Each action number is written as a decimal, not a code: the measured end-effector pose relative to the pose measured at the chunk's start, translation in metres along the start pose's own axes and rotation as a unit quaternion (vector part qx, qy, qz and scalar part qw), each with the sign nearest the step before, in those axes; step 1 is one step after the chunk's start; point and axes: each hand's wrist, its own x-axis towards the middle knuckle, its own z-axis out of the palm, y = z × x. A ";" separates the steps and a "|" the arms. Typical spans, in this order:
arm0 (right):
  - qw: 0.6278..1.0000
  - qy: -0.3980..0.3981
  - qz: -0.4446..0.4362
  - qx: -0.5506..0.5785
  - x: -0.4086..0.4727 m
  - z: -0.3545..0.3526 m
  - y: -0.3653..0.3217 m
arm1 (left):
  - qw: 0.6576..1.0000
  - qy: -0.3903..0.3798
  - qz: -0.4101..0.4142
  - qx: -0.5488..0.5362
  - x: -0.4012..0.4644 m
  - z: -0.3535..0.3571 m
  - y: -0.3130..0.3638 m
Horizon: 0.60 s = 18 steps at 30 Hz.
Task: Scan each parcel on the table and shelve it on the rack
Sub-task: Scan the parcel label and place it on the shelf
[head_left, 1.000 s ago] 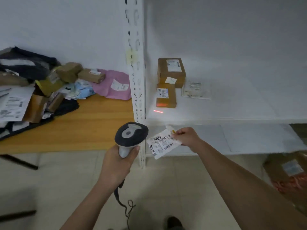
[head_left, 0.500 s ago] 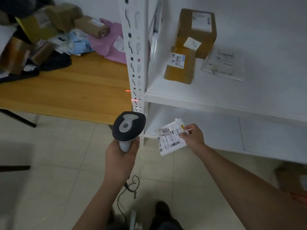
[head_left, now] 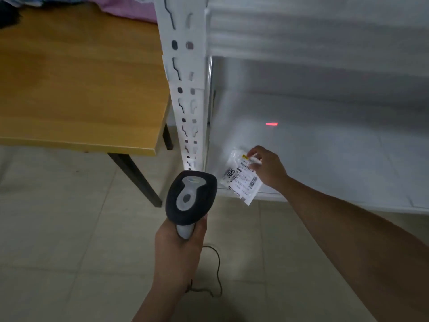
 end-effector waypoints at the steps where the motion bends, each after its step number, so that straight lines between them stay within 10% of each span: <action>1: 0.999 0.008 -0.011 -0.040 0.010 0.008 0.005 | 1.000 -0.001 0.000 -0.004 0.006 0.004 -0.010; 5: 0.963 0.062 -0.045 -0.259 0.015 0.048 0.025 | 1.000 -0.002 0.013 0.002 0.027 0.015 -0.041; 18: 0.966 -0.123 0.016 -0.226 0.007 0.081 0.034 | 1.000 -0.007 0.000 0.019 0.027 0.017 -0.042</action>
